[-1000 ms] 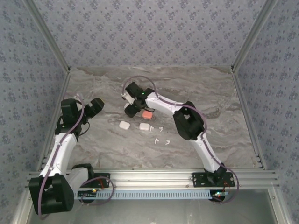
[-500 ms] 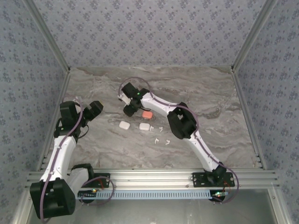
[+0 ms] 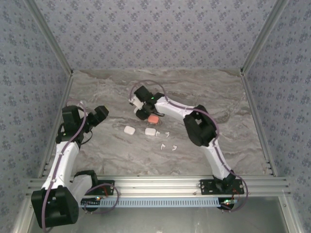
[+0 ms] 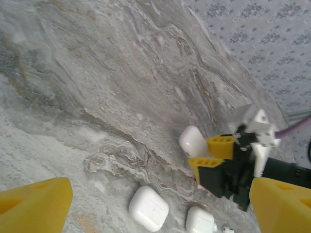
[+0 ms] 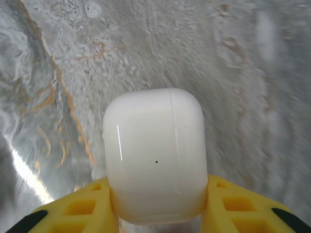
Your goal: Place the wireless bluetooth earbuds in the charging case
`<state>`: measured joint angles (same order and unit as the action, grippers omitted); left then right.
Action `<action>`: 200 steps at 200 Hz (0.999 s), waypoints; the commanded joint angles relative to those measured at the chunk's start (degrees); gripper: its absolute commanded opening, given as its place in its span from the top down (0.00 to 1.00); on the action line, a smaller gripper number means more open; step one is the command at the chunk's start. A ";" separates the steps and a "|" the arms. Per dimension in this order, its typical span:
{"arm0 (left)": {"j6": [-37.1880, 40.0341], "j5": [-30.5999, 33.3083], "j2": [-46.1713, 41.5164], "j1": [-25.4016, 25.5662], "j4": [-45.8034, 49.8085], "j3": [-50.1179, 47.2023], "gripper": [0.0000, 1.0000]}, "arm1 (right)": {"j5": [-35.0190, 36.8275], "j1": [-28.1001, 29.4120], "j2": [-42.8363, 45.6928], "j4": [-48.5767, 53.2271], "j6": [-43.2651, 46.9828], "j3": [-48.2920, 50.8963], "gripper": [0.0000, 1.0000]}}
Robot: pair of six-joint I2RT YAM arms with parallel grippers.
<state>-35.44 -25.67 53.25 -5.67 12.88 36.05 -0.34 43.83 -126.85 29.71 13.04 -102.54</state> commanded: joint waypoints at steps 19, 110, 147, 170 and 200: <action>0.74 -15.25 1.31 -0.11 -6.89 4.27 0.10 | -1.37 -0.93 19.86 -11.72 4.30 15.13 0.67; 3.15 -21.53 10.70 20.47 -15.37 14.64 0.13 | 2.77 2.13 47.44 -15.30 9.51 32.45 0.68; 4.62 -19.51 14.73 26.12 -15.72 17.55 0.17 | 4.32 3.15 48.71 -15.63 10.79 32.50 0.67; 4.15 -19.53 15.89 27.84 -17.14 17.88 0.21 | 4.63 3.38 48.49 -16.16 11.02 32.60 0.67; 5.29 -19.52 16.94 29.39 -16.29 18.79 0.29 | 3.75 3.48 48.27 -16.61 10.71 32.67 0.67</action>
<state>-31.90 -45.19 69.49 22.65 -1.56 51.99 3.07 46.83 -79.07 14.72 23.22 -70.11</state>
